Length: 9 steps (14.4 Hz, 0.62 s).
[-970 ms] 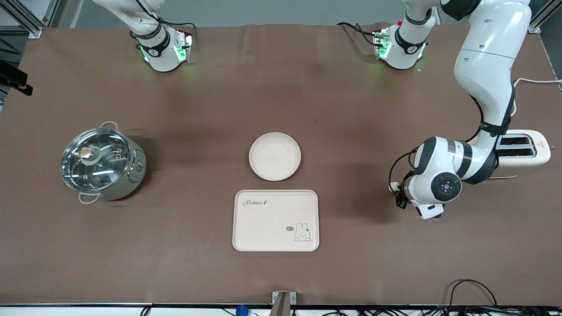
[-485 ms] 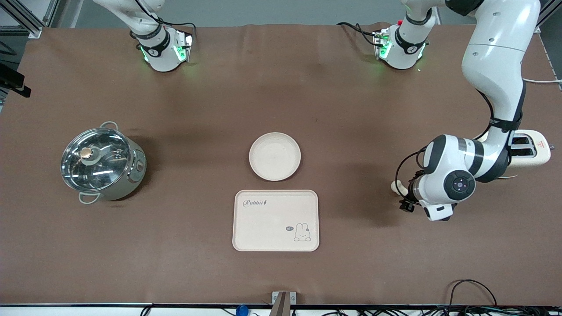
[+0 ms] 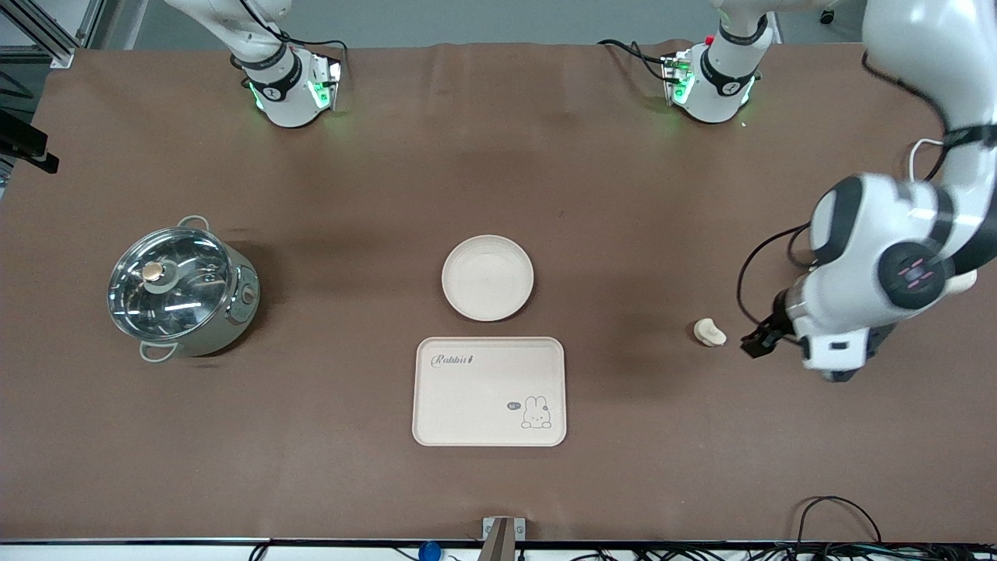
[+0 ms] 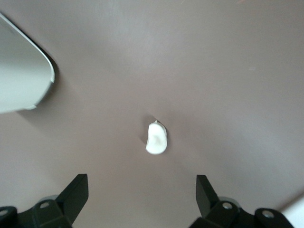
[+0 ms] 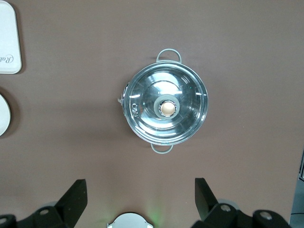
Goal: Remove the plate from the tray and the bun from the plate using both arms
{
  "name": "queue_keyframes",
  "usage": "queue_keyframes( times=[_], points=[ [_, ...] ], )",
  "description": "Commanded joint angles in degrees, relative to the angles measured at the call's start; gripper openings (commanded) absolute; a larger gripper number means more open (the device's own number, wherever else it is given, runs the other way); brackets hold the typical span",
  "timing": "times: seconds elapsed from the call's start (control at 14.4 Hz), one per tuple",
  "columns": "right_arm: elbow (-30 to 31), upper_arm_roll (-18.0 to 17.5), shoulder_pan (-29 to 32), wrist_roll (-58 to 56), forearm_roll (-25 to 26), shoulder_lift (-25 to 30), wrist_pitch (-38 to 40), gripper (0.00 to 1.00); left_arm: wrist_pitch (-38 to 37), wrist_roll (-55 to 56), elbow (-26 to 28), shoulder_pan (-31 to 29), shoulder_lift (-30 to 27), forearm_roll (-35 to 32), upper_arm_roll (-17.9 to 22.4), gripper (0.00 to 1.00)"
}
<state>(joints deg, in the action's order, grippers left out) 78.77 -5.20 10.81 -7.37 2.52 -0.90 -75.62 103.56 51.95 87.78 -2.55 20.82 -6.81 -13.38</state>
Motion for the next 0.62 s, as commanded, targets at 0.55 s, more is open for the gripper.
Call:
queue_keyframes(
  times=[0.55],
  points=[
    [1.0,-0.3,0.5,-0.5,-0.8,0.7,-0.5,1.00,-15.5,-39.5,-1.3,-3.7,-19.8,1.2,3.2,1.00]
  ],
)
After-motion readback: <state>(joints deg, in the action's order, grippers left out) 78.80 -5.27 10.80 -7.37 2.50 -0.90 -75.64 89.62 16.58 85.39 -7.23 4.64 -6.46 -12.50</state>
